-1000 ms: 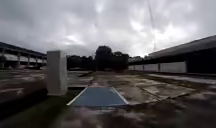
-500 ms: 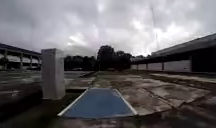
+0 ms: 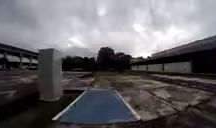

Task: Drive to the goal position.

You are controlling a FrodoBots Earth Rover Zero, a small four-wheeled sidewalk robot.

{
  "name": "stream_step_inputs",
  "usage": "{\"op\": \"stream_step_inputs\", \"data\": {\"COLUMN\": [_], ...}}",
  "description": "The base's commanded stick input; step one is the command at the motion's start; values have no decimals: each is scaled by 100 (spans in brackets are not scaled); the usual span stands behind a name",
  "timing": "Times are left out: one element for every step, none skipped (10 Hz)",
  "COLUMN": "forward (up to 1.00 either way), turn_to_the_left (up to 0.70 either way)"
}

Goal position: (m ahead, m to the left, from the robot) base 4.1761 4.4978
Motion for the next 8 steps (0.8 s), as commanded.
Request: {"op": "stream_step_inputs", "data": {"forward": [70,70,70,70,70,70,70,70], "turn_to_the_left": [0,0,0,0,0,0,0,0]}}
